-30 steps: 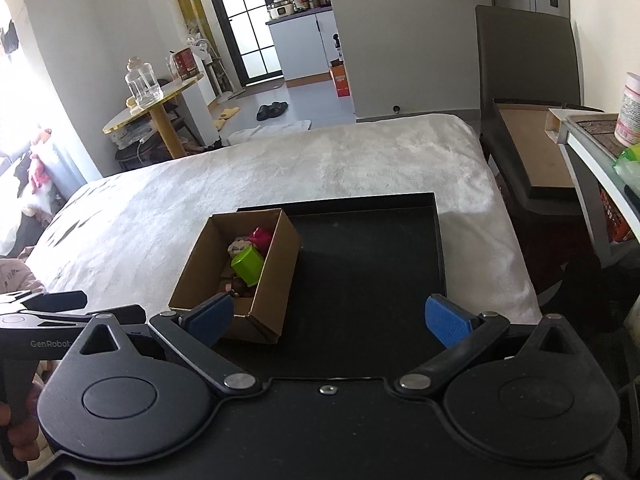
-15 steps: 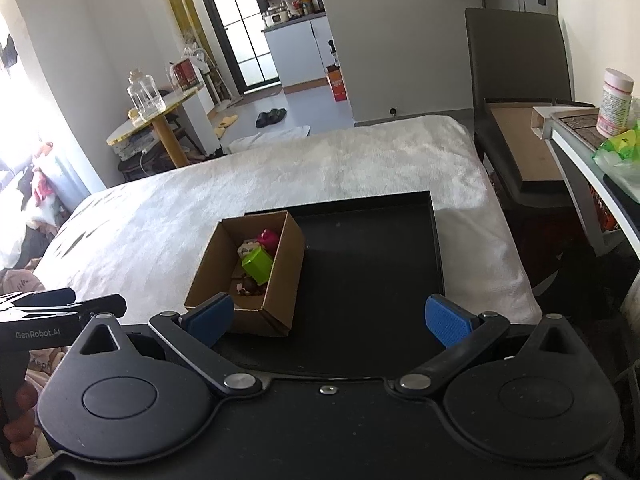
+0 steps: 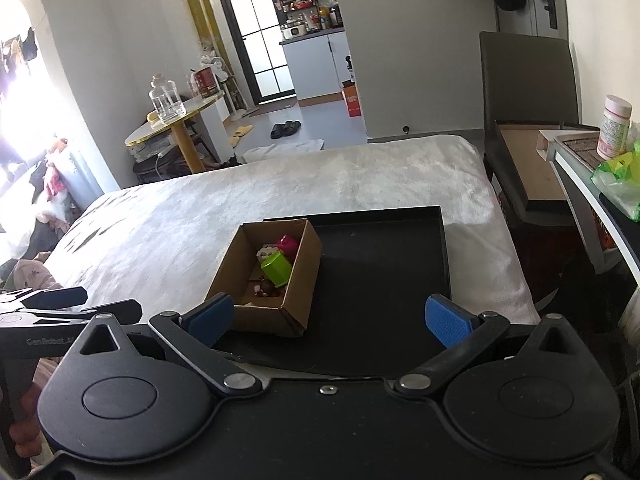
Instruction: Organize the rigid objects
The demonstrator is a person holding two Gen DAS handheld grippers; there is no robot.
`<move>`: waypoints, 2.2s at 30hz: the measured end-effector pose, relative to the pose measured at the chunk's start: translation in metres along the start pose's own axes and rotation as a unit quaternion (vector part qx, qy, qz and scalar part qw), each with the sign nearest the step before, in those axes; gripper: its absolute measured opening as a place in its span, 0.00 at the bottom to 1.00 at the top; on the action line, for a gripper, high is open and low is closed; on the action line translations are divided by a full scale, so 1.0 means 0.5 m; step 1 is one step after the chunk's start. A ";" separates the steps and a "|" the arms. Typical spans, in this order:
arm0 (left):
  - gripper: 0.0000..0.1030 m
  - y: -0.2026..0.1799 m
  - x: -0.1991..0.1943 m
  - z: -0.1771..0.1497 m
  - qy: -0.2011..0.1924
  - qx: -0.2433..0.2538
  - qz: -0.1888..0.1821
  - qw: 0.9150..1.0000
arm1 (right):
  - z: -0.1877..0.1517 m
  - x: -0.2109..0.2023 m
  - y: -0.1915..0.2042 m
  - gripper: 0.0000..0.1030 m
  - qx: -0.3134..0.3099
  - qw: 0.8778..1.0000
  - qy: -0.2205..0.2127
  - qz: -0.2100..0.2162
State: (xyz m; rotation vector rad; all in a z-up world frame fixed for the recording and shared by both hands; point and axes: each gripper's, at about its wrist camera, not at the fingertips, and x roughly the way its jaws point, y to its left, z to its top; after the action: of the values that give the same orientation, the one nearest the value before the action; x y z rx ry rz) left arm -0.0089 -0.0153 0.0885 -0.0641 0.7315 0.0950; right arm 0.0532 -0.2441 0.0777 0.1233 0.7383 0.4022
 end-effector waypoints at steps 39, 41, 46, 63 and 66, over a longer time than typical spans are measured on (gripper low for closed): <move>0.98 0.017 -0.002 -0.009 0.005 -0.007 -0.004 1.000 | -0.012 0.000 0.018 1.00 -0.007 1.000 -0.004 -0.003; 0.98 0.016 0.000 -0.009 0.007 -0.007 -0.003 1.000 | -0.012 0.001 0.018 1.00 -0.006 1.000 -0.003 -0.003; 0.98 0.015 0.001 -0.009 0.006 -0.006 -0.004 1.000 | -0.011 0.001 0.017 1.00 -0.006 1.000 -0.004 -0.004; 0.98 0.008 0.000 -0.008 0.005 -0.005 -0.005 1.000 | -0.010 0.000 0.016 1.00 -0.008 1.000 -0.004 -0.008; 0.98 0.008 0.000 -0.008 0.004 -0.005 -0.006 1.000 | -0.010 0.000 0.016 1.00 -0.008 1.000 -0.004 -0.009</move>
State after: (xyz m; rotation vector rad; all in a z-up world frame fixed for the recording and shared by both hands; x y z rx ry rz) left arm -0.0119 -0.0118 0.0853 -0.0781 0.7386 0.0879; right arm 0.0474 -0.2368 0.0759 0.1039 0.7282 0.3909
